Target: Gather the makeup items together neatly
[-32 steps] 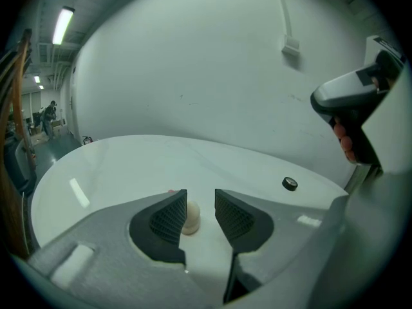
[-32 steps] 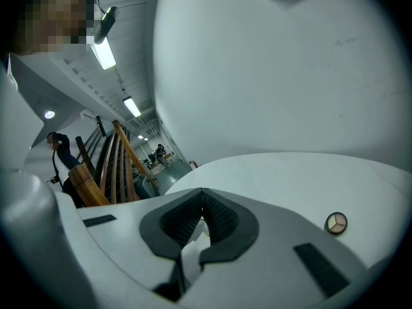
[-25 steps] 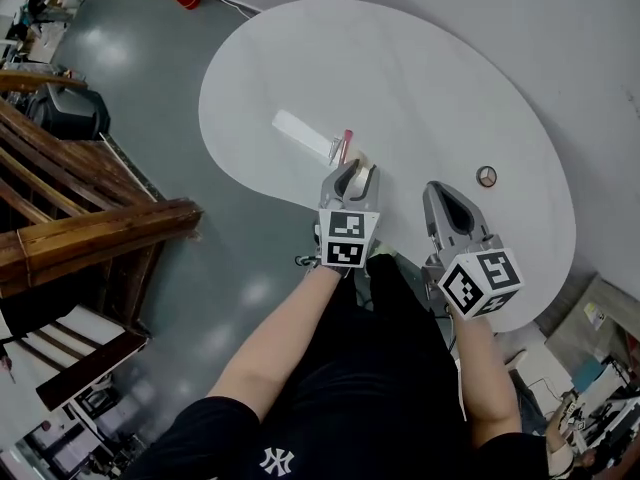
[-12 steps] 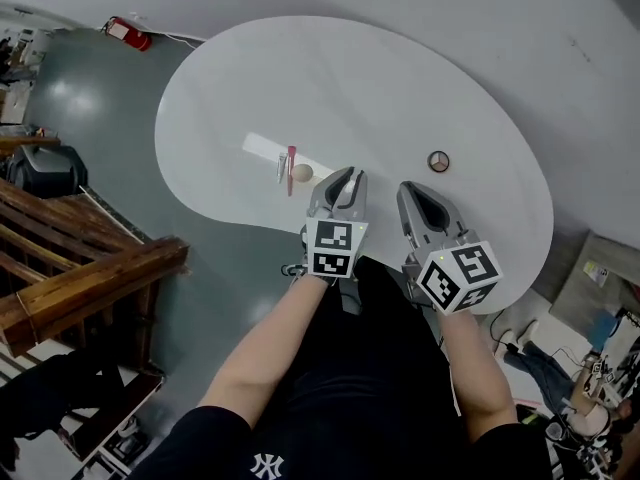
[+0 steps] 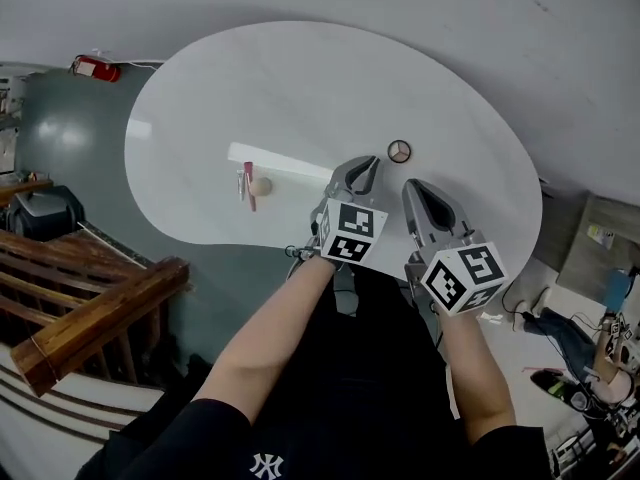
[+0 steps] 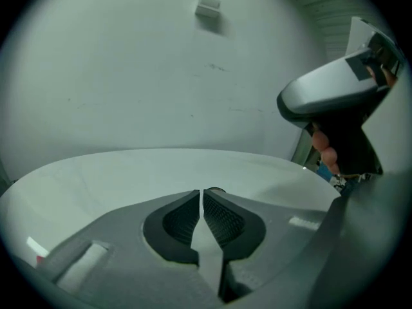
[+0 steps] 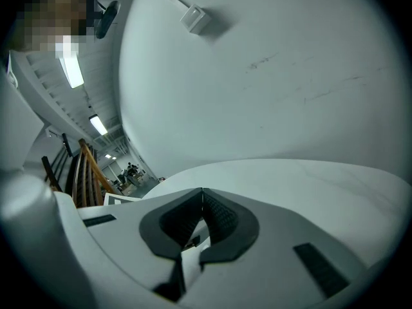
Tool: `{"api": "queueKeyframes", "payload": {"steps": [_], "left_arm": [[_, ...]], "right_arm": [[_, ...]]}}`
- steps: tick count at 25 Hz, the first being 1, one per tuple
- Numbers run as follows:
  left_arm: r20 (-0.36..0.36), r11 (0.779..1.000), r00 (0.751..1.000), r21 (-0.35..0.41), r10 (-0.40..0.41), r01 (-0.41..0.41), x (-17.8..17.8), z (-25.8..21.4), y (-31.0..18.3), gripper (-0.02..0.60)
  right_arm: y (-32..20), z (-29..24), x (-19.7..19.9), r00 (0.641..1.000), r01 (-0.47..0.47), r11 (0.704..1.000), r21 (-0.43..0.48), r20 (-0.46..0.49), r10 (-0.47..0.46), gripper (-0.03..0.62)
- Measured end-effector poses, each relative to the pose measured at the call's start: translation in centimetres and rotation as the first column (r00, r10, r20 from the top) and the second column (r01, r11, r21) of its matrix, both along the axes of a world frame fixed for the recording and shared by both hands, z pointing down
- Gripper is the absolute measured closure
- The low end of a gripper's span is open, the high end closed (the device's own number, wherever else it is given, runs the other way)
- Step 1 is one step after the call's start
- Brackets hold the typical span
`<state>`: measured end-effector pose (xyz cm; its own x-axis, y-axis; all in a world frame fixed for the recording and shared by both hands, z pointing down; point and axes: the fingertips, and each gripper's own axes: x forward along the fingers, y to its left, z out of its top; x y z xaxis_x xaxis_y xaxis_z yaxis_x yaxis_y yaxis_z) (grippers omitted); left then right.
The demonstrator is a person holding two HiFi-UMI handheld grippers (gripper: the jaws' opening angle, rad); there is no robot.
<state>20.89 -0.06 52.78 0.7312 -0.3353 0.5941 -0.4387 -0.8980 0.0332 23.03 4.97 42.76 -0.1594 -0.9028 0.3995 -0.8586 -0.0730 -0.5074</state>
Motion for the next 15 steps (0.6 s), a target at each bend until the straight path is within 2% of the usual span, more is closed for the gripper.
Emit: {"api": "queueKeyframes", "payload": {"steps": [4, 8, 12, 15], "left_arm": [[0.030, 0.999, 0.998, -0.002, 0.051, -0.051, 2.8, 1.5, 0.5, 0.569], [0.054, 0.997, 0.996, 0.001, 0.078, -0.078, 4.2, 2.2, 0.6, 0.566], [0.088, 0.994, 0.990, -0.015, 0.113, -0.113, 5.0, 3.3, 0.8, 0.477], [0.117, 0.989, 0.982, -0.018, 0.149, -0.148, 5.7, 4.2, 1.1, 0.439]], "right_arm": [[0.7, 1.1, 2.6, 0.999, -0.035, 0.999, -0.009, 0.016, 0.035, 0.580], [1.1, 1.7, 4.2, 0.998, -0.059, 0.998, -0.017, 0.028, 0.059, 0.580], [1.0, 2.3, 5.0, 0.996, -0.073, 0.997, -0.023, 0.039, 0.074, 0.580], [1.0, 2.7, 5.5, 0.996, -0.081, 0.996, -0.028, 0.046, 0.082, 0.580]]}}
